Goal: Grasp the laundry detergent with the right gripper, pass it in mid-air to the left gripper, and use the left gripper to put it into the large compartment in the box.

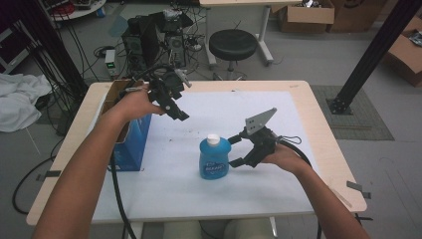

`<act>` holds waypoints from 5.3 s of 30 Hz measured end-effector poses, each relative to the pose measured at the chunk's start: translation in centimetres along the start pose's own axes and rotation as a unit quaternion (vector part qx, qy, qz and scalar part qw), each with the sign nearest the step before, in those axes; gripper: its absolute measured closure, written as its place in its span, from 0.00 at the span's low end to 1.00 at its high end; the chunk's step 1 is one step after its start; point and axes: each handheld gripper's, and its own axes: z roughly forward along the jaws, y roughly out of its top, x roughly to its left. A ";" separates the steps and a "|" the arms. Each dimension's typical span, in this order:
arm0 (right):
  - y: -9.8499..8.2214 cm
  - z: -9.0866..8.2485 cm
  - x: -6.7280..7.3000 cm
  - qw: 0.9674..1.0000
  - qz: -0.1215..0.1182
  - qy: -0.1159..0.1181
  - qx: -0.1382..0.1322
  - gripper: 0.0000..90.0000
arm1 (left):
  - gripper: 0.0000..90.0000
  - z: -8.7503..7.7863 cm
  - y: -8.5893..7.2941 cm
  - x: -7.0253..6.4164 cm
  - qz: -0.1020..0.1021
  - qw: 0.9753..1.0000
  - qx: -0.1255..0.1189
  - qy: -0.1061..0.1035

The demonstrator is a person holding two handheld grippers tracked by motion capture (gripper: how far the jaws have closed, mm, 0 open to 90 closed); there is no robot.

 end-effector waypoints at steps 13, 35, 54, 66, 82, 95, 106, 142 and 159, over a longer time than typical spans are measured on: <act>-0.2 1.3 -0.2 1.000 0.002 0.008 -0.020 0.19 | 0.21 0.0 -0.2 0.1 -0.003 1.000 0.002 0.000; -0.4 3.5 -0.1 0.998 0.005 0.018 -0.059 0.19 | 0.21 0.2 -0.1 0.0 -0.003 1.000 0.003 0.003; -0.5 4.3 -0.3 0.997 0.004 0.023 -0.077 0.29 | 0.22 0.4 -0.3 0.1 -0.007 1.000 0.004 0.004; -0.6 4.2 -0.4 0.997 -0.003 0.024 -0.078 0.34 | 0.22 0.4 -0.4 0.1 -0.009 1.000 0.003 0.004; -0.4 4.2 -0.4 0.996 -0.013 0.029 -0.082 0.43 | 0.23 0.5 -0.4 0.1 -0.010 1.000 0.002 0.003; -0.4 4.1 -0.3 0.996 -0.027 0.029 -0.084 0.47 | 0.23 0.5 -0.5 0.1 -0.008 1.000 0.005 0.003; -0.3 3.7 0.4 0.994 -0.030 0.017 -0.108 0.50 | 0.23 -0.1 -0.5 -0.6 -0.004 1.000 0.005 0.005; 1.0 -3.4 1.8 0.997 -0.017 -0.039 -0.070 0.49 | 0.21 -4.5 6.4 -9.0 0.100 0.989 0.066 -0.082; 3.0 -1.1 2.2 0.998 -0.028 -0.013 -0.059 0.49 | 0.21 -4.7 8.3 -10.8 0.115 0.985 0.084 -0.099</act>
